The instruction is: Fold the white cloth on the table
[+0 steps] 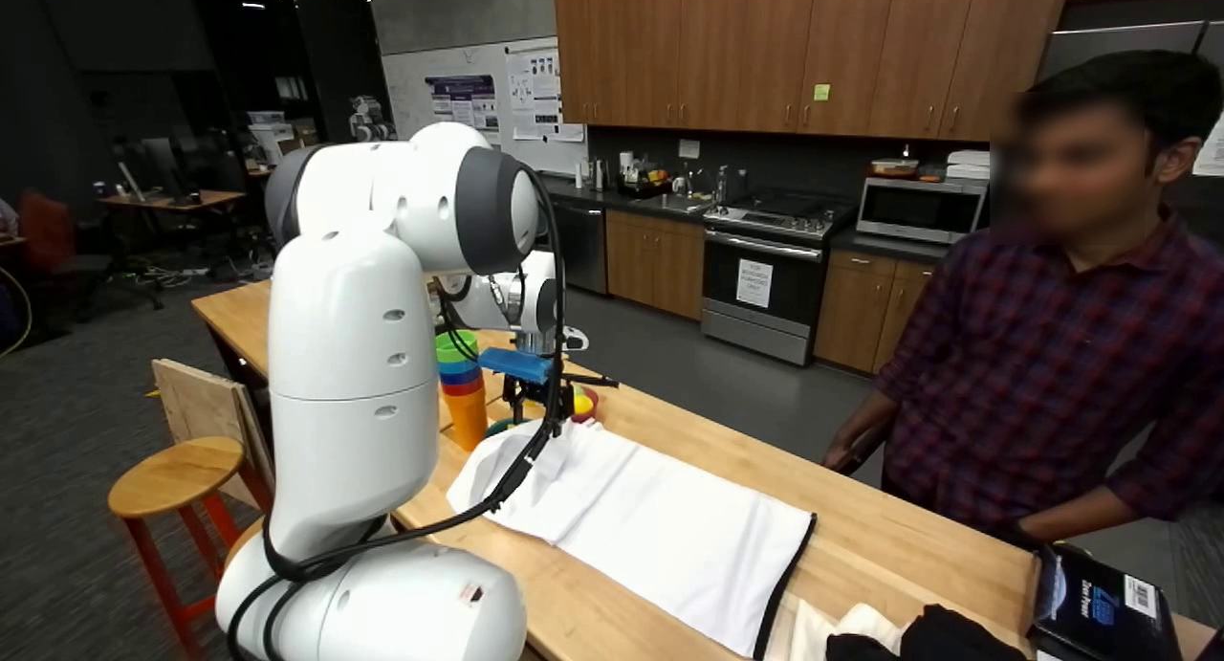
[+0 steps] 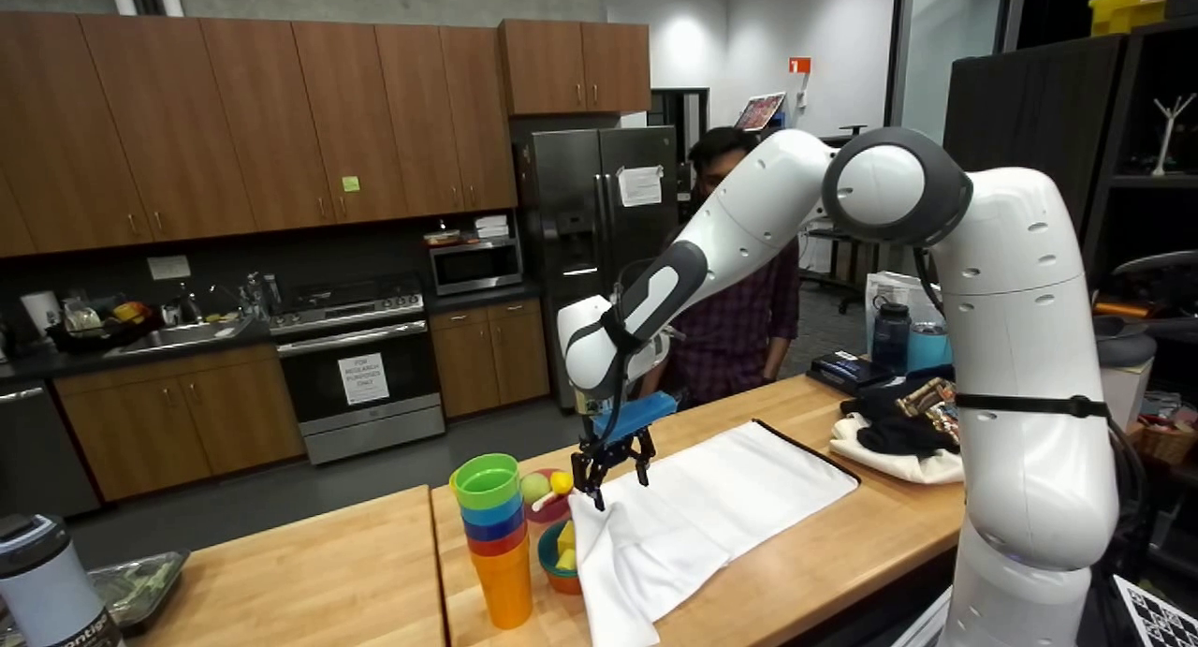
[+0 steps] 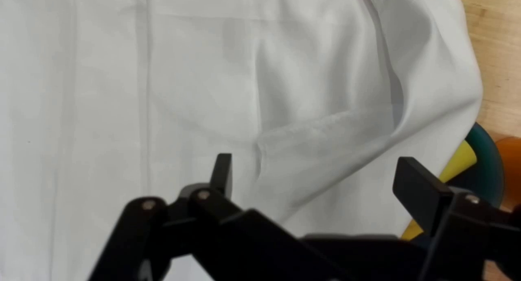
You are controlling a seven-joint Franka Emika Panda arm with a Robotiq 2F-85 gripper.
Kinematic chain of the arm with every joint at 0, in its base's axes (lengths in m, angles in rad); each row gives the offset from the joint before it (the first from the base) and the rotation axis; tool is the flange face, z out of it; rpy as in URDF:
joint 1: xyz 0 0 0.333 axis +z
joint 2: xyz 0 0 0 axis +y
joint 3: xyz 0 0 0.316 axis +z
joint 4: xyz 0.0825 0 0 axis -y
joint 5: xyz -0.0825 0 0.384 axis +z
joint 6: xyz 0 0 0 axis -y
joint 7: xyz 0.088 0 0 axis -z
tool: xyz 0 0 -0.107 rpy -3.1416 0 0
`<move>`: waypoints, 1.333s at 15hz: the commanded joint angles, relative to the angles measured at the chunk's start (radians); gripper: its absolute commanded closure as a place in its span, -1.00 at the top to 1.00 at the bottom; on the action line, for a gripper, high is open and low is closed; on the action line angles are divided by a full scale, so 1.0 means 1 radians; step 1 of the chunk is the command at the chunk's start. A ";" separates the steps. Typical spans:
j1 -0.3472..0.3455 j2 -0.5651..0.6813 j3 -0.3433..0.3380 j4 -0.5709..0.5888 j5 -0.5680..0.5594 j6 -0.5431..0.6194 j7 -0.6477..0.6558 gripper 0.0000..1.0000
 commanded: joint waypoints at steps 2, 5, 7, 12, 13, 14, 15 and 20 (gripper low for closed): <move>0.002 0.000 -0.003 0.002 0.001 -0.002 -0.001 1.00; 0.022 0.028 -0.018 0.027 -0.042 -0.019 0.092 1.00; 0.040 0.064 -0.041 0.048 -0.104 -0.026 0.206 1.00; 0.058 0.140 -0.068 0.085 -0.132 0.025 0.375 1.00; 0.064 0.155 -0.071 0.098 -0.135 0.039 0.397 1.00; 0.064 0.163 -0.069 0.108 -0.129 0.052 0.402 1.00; 0.070 0.174 -0.073 0.124 -0.133 0.061 0.418 1.00; 0.039 0.189 -0.037 0.148 -0.019 0.051 0.351 1.00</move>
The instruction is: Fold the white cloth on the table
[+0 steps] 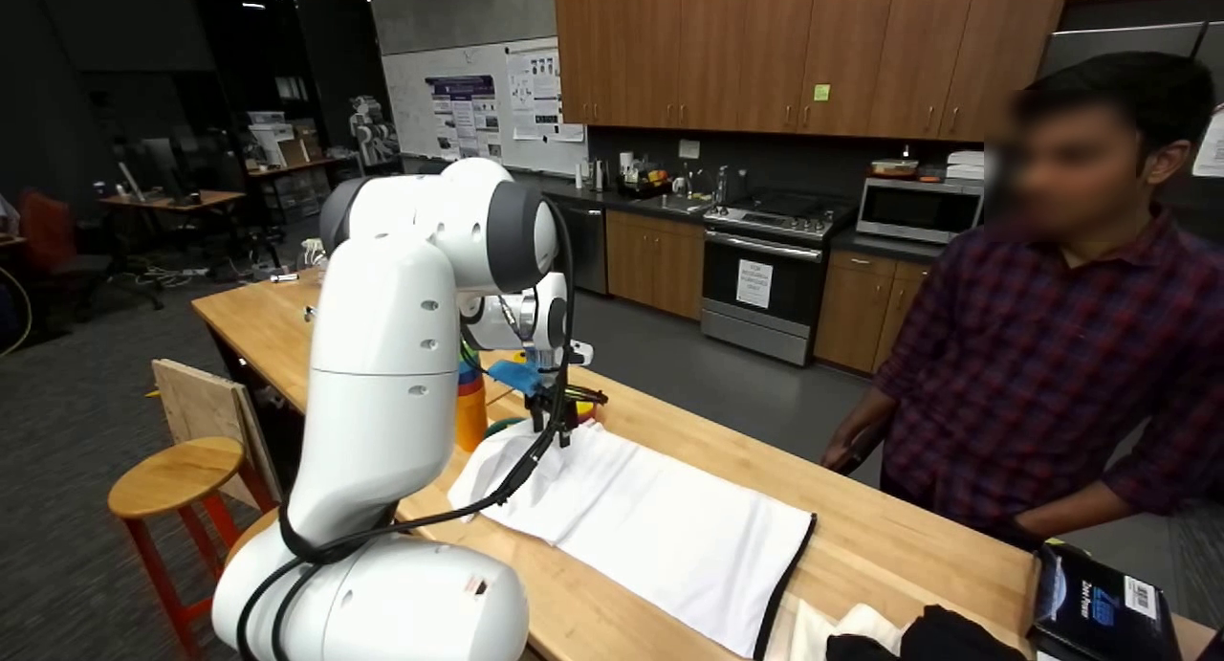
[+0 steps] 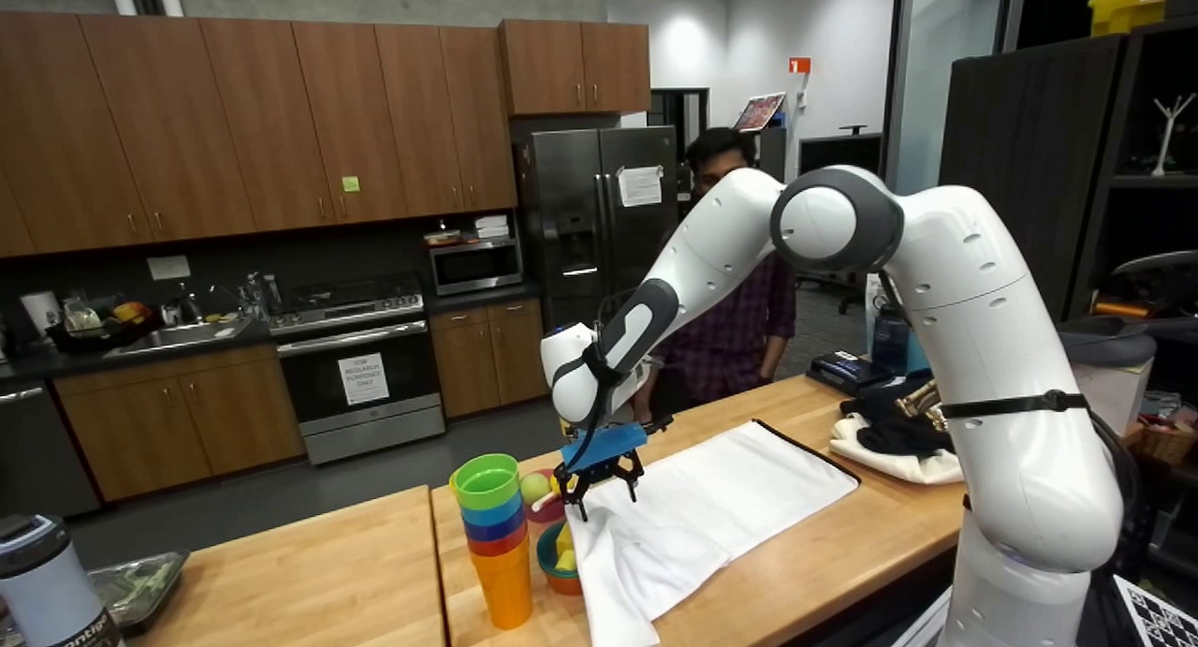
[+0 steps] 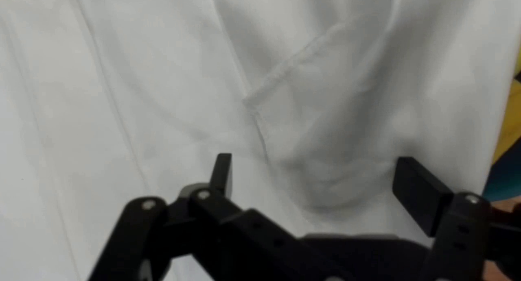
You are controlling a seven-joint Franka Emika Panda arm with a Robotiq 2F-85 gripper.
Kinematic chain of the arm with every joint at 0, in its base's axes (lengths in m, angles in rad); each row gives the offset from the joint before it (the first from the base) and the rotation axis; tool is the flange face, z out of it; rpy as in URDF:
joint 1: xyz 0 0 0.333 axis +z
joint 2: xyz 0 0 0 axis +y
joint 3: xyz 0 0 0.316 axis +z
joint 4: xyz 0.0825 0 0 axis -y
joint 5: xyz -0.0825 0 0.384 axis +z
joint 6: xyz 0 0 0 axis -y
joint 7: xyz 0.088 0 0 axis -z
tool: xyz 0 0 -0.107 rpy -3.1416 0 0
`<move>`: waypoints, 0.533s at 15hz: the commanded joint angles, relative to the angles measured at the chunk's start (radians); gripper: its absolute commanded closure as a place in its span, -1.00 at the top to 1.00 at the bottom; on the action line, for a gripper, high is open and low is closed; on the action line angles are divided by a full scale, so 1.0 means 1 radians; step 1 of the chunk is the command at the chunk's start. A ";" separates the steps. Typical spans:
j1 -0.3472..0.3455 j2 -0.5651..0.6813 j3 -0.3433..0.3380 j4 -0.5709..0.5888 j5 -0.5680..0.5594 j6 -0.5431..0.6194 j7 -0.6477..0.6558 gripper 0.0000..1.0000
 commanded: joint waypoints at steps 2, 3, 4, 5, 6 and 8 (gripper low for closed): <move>-0.023 -0.025 0.028 -0.019 0.143 -0.025 -0.066 1.00; -0.032 -0.037 0.038 -0.033 0.190 -0.029 -0.089 1.00; -0.037 -0.054 0.045 -0.057 0.230 -0.023 -0.106 1.00; -0.038 -0.063 0.048 -0.075 0.262 -0.021 -0.118 0.50; -0.041 -0.068 0.049 -0.090 0.294 -0.017 -0.126 0.48; -0.038 -0.086 0.042 -0.118 0.322 -0.006 -0.127 0.23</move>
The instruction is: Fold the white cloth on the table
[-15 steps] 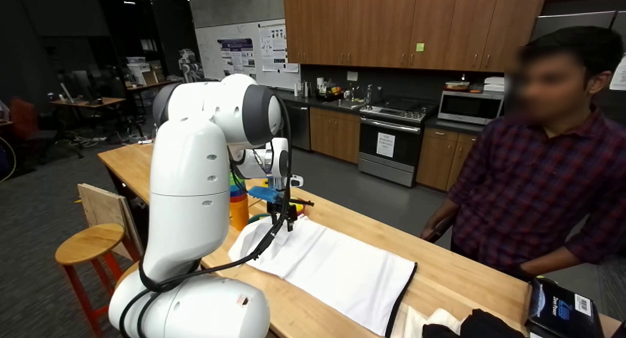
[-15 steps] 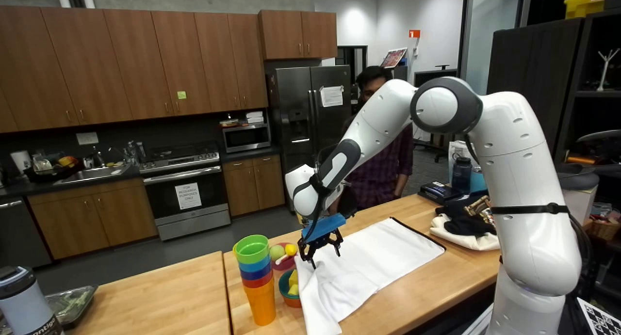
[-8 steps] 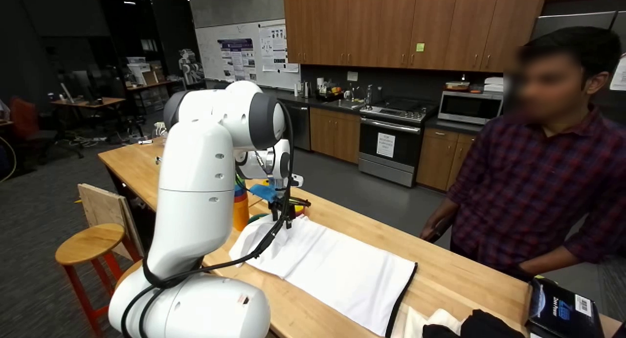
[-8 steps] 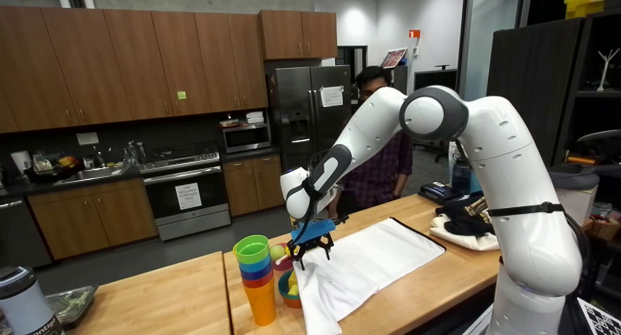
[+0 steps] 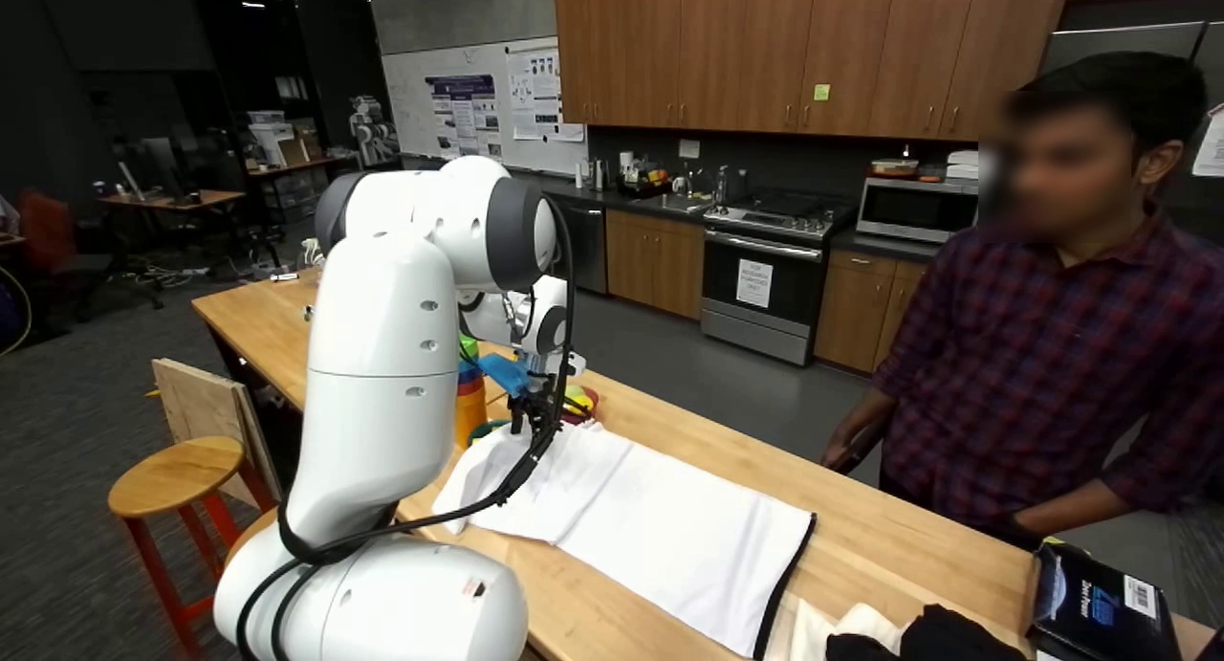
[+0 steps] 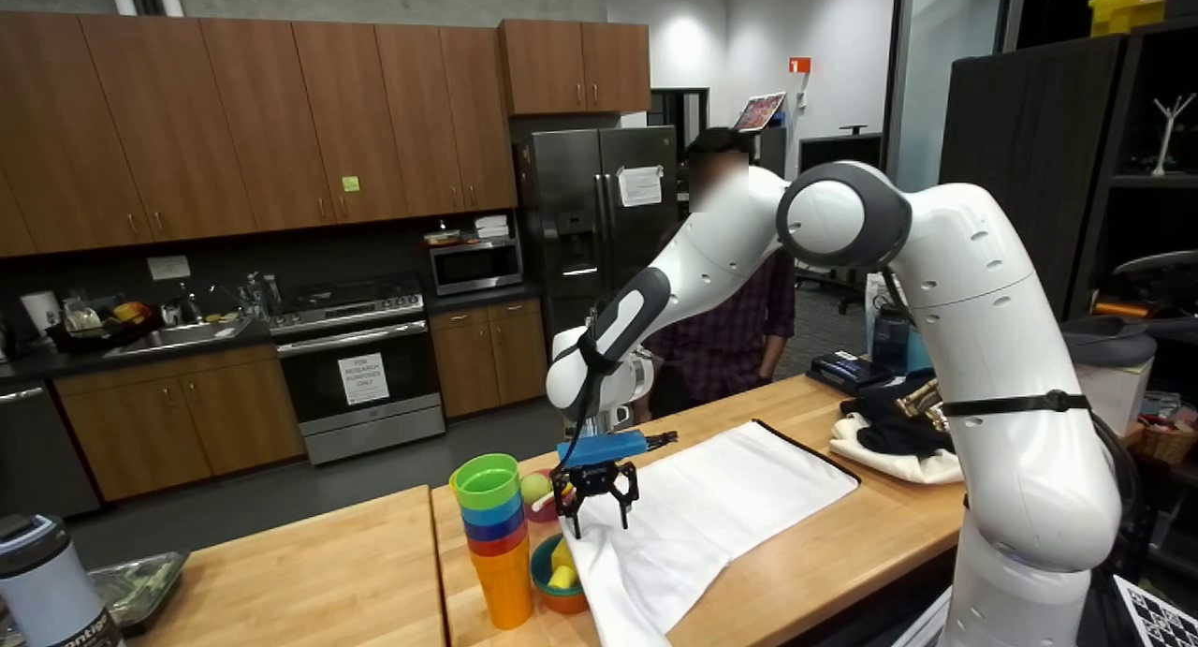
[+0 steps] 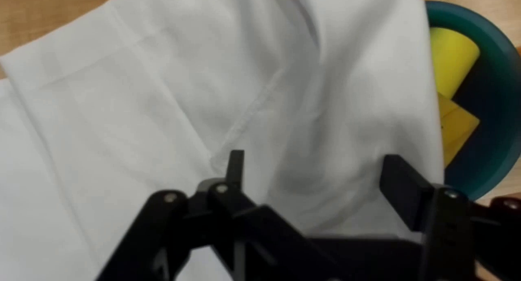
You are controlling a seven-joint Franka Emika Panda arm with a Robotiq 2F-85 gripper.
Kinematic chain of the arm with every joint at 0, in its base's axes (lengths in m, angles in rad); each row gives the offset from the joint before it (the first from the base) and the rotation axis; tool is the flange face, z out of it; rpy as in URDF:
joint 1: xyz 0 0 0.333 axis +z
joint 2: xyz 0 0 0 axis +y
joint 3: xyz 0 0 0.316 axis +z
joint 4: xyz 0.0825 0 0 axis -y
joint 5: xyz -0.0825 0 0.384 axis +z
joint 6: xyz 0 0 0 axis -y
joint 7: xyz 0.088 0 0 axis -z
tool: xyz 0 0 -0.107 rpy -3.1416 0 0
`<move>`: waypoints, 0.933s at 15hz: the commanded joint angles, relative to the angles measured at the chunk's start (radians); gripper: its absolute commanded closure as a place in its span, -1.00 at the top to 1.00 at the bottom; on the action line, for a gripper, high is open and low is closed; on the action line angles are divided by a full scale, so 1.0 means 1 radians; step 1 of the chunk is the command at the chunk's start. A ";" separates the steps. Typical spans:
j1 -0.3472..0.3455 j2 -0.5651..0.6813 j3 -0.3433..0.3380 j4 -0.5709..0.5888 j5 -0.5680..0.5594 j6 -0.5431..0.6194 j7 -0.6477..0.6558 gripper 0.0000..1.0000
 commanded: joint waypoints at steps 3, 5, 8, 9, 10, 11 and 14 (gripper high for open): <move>-0.019 -0.089 0.009 -0.107 0.081 0.013 -0.028 -0.27; -0.024 -0.097 0.010 -0.122 0.102 0.013 -0.036 -0.57; -0.028 -0.110 0.007 -0.145 0.119 0.017 -0.039 -0.97; -0.029 -0.114 0.007 -0.152 0.124 0.018 -0.039 -1.00; -0.031 -0.118 0.007 -0.158 0.128 0.023 -0.044 -1.00; -0.030 -0.129 0.009 -0.164 0.113 0.021 -0.065 -0.45; -0.020 -0.084 0.001 -0.126 0.099 0.008 -0.041 -0.81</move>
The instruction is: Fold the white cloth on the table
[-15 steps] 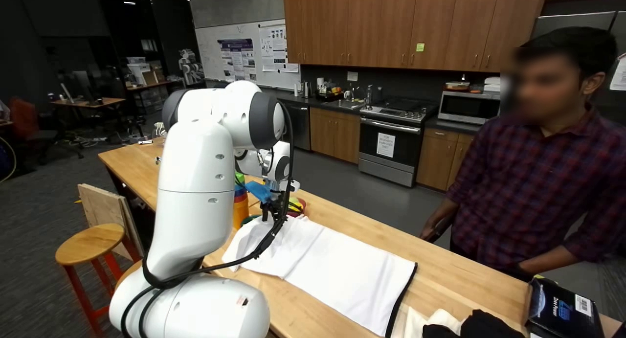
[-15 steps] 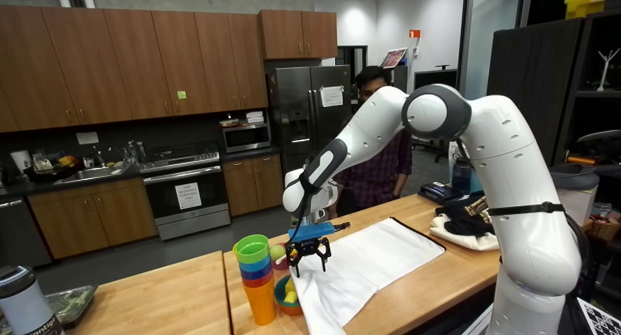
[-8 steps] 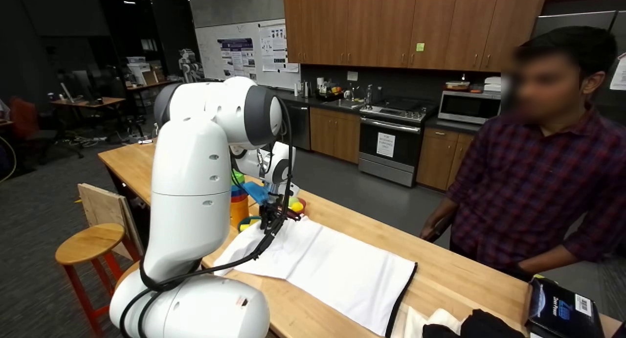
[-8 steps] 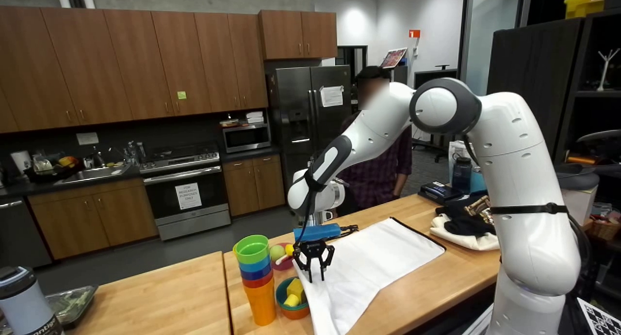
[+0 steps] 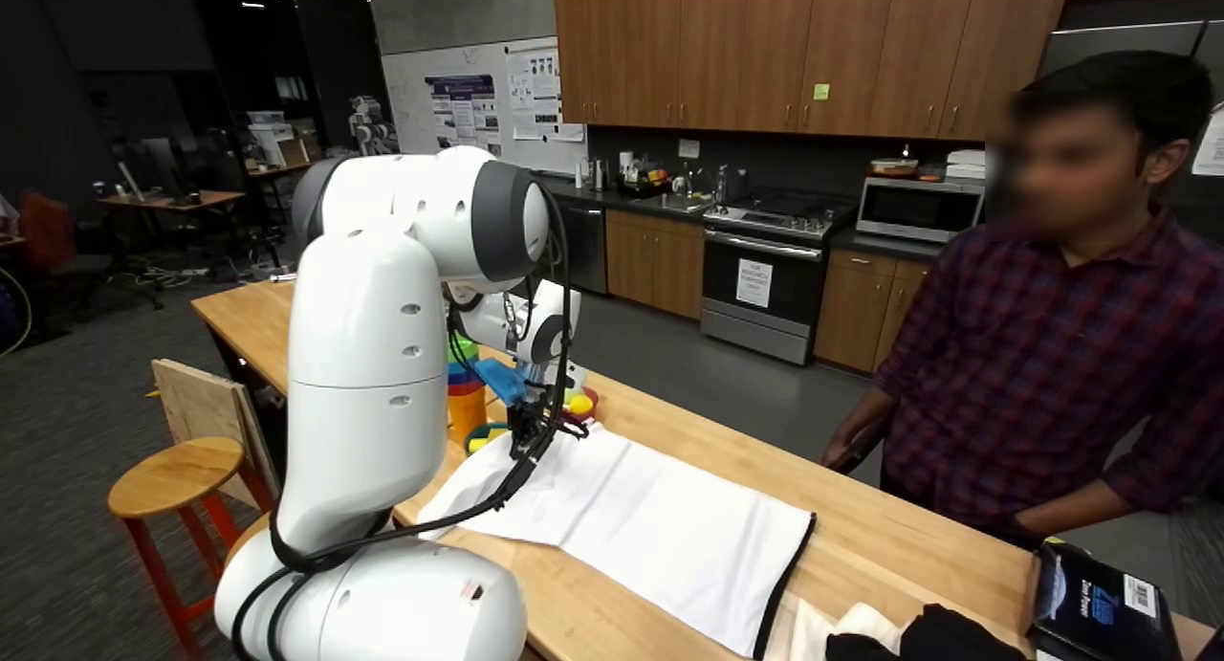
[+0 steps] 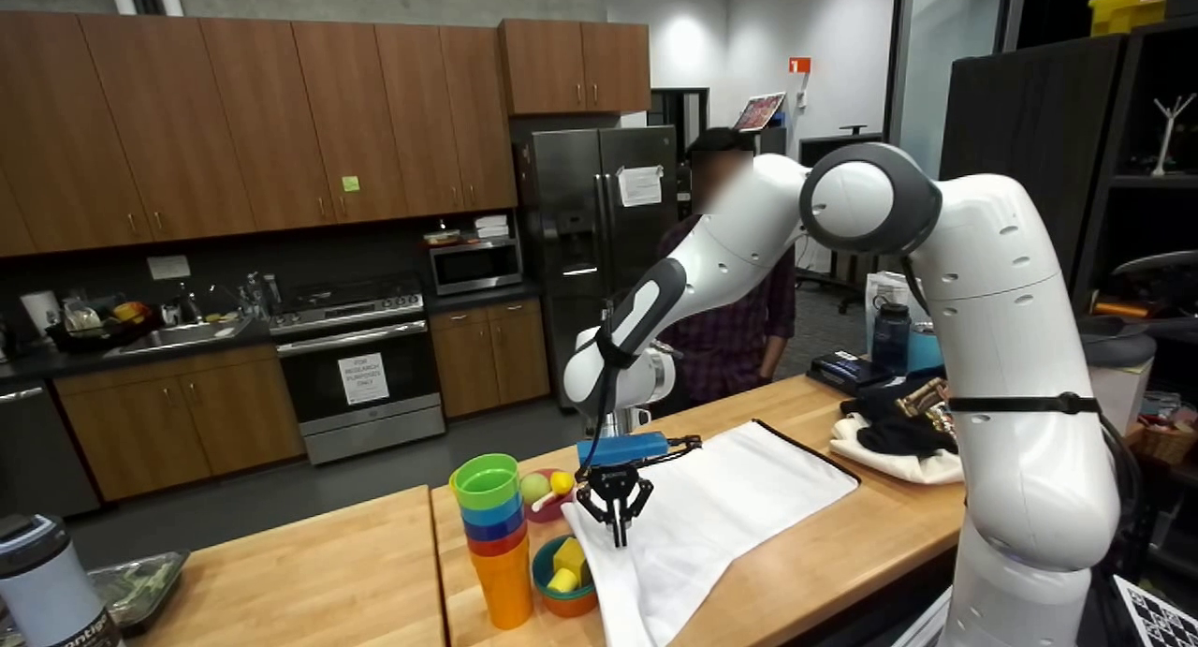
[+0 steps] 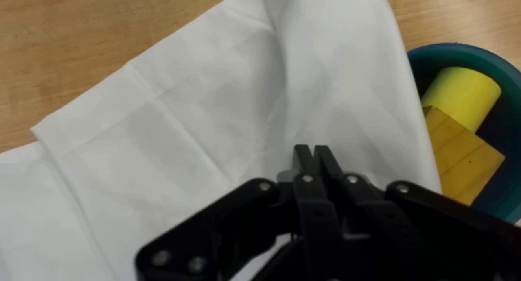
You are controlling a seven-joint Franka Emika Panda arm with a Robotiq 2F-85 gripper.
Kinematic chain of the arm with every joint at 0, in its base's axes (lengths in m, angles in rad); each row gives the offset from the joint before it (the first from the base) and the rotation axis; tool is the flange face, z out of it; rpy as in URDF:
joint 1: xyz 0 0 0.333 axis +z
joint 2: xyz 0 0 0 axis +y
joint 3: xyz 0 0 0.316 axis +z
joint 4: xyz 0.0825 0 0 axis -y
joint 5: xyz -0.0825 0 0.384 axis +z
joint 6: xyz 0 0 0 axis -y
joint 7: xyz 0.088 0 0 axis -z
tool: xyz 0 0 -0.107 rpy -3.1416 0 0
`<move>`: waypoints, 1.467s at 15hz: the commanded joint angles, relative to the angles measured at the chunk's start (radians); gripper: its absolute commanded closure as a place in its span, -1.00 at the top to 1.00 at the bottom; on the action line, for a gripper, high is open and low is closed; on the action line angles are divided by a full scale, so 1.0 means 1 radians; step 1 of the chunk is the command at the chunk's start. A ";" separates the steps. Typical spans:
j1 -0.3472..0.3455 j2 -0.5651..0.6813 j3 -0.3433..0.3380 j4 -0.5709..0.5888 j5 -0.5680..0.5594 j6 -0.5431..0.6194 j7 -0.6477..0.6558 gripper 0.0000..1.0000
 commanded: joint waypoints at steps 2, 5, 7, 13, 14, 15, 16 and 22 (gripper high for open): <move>-0.002 -0.007 0.001 -0.004 -0.001 -0.001 -0.003 -0.58; -0.002 -0.008 0.002 -0.004 -0.001 -0.001 -0.007 0.06; 0.018 -0.020 -0.021 0.002 -0.073 -0.003 0.052 0.14; 0.033 -0.064 -0.040 0.047 -0.255 -0.033 0.169 0.92; 0.040 -0.066 -0.039 0.064 -0.288 -0.042 0.185 0.98; 0.044 -0.063 -0.032 0.086 -0.311 -0.059 0.185 1.00; 0.046 -0.057 -0.024 0.107 -0.322 -0.071 0.177 1.00; 0.032 0.036 0.051 0.207 -0.172 -0.108 -0.009 1.00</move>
